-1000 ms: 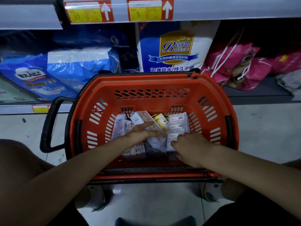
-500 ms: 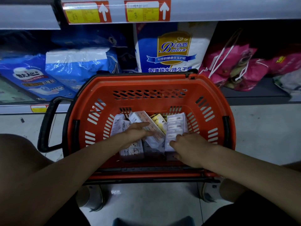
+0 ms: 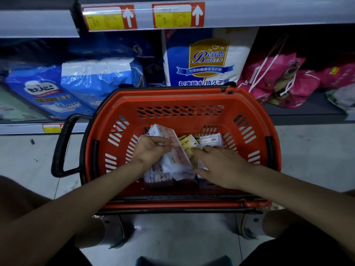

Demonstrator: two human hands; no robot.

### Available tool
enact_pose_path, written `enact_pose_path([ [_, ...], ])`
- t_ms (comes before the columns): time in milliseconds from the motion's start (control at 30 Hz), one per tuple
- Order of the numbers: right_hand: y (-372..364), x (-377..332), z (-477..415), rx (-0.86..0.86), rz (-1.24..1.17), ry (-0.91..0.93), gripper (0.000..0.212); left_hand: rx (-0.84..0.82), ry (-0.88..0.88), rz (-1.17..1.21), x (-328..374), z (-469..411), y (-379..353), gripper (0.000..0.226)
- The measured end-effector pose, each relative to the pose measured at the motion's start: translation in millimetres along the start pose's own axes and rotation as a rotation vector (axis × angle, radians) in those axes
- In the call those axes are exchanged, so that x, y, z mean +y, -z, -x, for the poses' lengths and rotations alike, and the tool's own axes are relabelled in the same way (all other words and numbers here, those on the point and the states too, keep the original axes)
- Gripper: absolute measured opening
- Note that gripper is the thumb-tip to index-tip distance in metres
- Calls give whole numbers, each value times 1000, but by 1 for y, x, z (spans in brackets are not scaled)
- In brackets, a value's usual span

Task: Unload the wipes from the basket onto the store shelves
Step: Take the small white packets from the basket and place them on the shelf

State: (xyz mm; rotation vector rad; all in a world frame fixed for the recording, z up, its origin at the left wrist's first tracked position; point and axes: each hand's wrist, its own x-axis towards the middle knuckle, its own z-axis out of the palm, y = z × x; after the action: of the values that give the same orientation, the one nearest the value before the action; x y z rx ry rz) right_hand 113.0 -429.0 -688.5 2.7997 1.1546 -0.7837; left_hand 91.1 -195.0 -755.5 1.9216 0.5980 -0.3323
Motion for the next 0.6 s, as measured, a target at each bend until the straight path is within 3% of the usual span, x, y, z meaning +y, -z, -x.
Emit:
enact_pose_path([
  [200,13,-16,-15,151,-705,-123,95,27,-265,42,35,27,2,23],
  [300,26,-23,-23,139,-843,-263,102,84,-378,-59,53,41,3,48],
  [400,26,-24,-34,155,-960,-290,75,73,-434,-39,69,55,-4,66],
  [467,22,-22,-35,196,-1168,-336,55,16,-412,-8,74,61,-7,71],
  [600,26,-17,-24,225,-1402,-378,40,-1,-358,168,80,60,-1,60],
])
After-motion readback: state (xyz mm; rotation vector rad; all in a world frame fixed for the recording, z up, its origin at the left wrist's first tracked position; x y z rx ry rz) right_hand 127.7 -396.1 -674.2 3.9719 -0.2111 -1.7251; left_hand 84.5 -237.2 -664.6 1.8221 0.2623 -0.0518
